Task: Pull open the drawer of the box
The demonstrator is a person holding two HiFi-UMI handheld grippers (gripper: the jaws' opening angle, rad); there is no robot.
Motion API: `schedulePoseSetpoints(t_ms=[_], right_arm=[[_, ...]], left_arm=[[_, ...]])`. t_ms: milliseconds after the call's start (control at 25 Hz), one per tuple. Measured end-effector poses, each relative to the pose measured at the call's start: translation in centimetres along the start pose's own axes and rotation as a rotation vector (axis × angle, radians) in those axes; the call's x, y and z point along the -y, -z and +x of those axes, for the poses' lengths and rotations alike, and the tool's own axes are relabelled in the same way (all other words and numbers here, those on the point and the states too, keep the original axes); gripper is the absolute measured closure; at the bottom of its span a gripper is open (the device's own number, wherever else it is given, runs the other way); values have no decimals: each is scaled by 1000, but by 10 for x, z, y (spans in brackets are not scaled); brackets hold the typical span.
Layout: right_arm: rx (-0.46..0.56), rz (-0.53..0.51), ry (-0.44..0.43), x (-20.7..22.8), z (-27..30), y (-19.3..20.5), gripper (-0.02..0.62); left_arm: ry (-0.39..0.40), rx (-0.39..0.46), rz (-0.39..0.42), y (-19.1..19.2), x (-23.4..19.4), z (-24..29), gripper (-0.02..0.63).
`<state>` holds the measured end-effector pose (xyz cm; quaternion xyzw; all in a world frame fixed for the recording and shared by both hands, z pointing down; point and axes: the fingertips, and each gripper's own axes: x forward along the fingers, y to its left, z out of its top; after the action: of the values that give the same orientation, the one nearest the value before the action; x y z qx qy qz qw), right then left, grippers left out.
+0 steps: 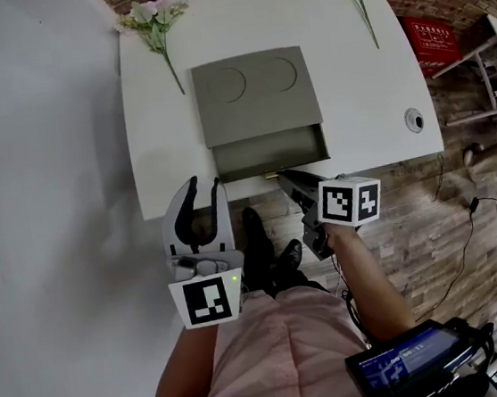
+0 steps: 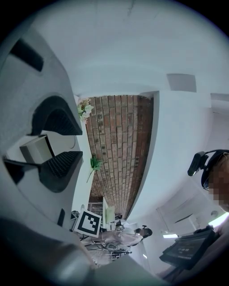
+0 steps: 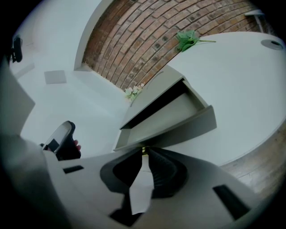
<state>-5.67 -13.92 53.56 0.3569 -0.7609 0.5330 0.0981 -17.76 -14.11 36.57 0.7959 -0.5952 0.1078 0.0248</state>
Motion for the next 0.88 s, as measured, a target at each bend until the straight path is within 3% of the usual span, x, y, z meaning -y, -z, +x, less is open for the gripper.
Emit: schedulePoseSetpoints(t_ms=[880], right_arm=[[-5, 6, -4, -1, -7, 15, 545]], left_arm=[[-1, 8, 15, -2, 7, -9, 491]])
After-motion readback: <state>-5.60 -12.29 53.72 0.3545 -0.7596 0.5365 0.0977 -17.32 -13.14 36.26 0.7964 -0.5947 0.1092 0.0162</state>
